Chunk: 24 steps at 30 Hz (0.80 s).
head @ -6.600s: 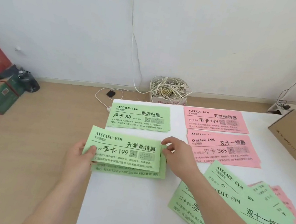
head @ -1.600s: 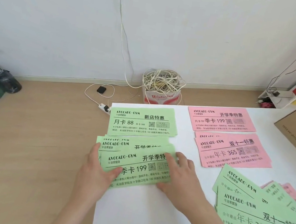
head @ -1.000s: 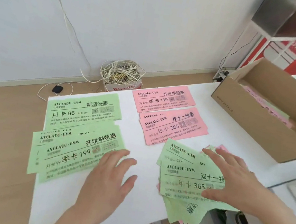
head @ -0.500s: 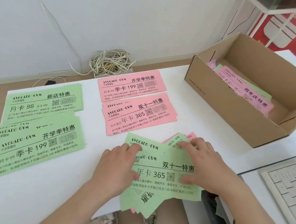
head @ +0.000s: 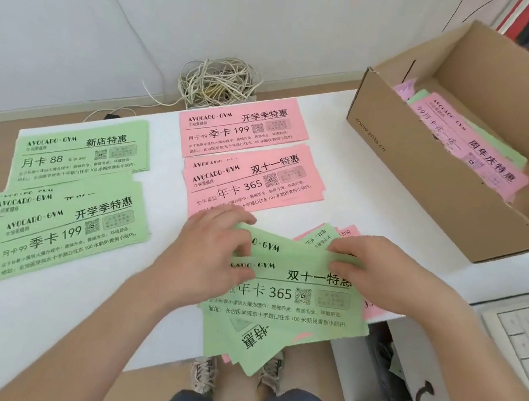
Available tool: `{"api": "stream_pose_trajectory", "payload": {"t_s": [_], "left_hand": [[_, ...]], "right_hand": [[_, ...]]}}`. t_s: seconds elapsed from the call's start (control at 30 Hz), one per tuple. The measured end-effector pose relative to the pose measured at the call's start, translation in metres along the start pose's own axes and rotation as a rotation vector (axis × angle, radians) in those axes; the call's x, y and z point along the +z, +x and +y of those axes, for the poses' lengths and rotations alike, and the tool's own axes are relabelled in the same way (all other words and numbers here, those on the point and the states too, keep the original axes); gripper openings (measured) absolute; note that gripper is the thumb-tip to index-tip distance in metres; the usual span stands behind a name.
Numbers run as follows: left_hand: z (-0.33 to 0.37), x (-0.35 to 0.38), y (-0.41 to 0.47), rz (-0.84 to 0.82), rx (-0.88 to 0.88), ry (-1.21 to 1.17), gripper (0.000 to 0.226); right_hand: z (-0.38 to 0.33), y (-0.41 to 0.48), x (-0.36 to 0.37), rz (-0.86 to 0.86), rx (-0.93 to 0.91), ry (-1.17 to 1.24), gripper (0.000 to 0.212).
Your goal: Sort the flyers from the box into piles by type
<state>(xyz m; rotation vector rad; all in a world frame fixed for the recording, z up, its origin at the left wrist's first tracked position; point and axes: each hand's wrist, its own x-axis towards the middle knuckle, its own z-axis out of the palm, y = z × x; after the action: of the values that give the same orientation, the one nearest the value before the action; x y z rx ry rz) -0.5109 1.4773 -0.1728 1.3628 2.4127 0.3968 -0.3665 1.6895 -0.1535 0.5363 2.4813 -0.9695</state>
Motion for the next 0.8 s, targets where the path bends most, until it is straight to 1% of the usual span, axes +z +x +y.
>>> {"api": "stream_pose_trajectory", "payload": {"t_s": [0.07,0.17,0.2,0.27,0.33,0.4,0.43,0.53,0.57,0.6,0.63,0.67,0.7,0.73,0.8], "left_hand": [[-0.001,-0.009,-0.007,-0.025,-0.139,-0.178,0.029],[-0.012,-0.021,-0.023,-0.014,-0.383,-0.457,0.023],[-0.019,-0.023,-0.029,-0.003,-0.429,-0.494,0.024],[-0.032,-0.026,-0.041,0.007,-0.497,-0.543,0.023],[-0.045,-0.029,-0.055,0.005,-0.565,-0.599,0.023],[-0.058,-0.033,-0.071,0.001,-0.602,-0.603,0.027],[-0.065,-0.035,-0.079,-0.001,-0.618,-0.571,0.029],[-0.087,-0.039,-0.104,0.013,-0.724,-0.397,0.029],[-0.090,-0.041,-0.111,0.009,-0.761,-0.275,0.029],[-0.094,-0.041,-0.117,0.025,-0.745,-0.079,0.032],[-0.097,-0.037,-0.123,0.063,-0.667,0.123,0.041],[-0.098,-0.032,-0.128,0.107,-0.573,0.236,0.052],[-0.096,-0.028,-0.133,0.130,-0.482,0.263,0.061],[-0.093,-0.022,-0.137,0.116,-0.400,0.235,0.068],[-0.087,-0.007,-0.145,-0.030,-0.313,0.122,0.080]], "right_hand": [[-0.002,0.004,-0.004,-0.045,0.004,0.041,0.017],[-0.008,0.012,-0.007,-0.049,-0.006,0.141,0.015],[-0.011,0.015,-0.007,-0.067,-0.019,0.175,0.012],[-0.021,0.021,-0.005,-0.105,-0.050,0.237,0.013],[-0.032,0.031,0.000,-0.083,-0.055,0.274,0.011],[-0.047,0.042,0.009,-0.053,-0.045,0.294,0.003],[-0.056,0.048,0.016,-0.047,-0.037,0.308,0.003],[-0.086,0.063,0.041,-0.055,-0.035,0.320,0.010],[-0.097,0.067,0.050,-0.056,-0.044,0.305,0.010],[-0.107,0.071,0.059,-0.058,-0.053,0.282,0.012],[-0.117,0.074,0.068,-0.066,-0.061,0.261,0.014],[-0.127,0.076,0.076,-0.077,-0.067,0.239,0.014],[-0.135,0.077,0.084,-0.086,-0.074,0.216,0.013],[-0.142,0.079,0.092,-0.090,-0.081,0.197,0.011],[-0.152,0.080,0.105,-0.093,-0.093,0.187,0.009]]}}
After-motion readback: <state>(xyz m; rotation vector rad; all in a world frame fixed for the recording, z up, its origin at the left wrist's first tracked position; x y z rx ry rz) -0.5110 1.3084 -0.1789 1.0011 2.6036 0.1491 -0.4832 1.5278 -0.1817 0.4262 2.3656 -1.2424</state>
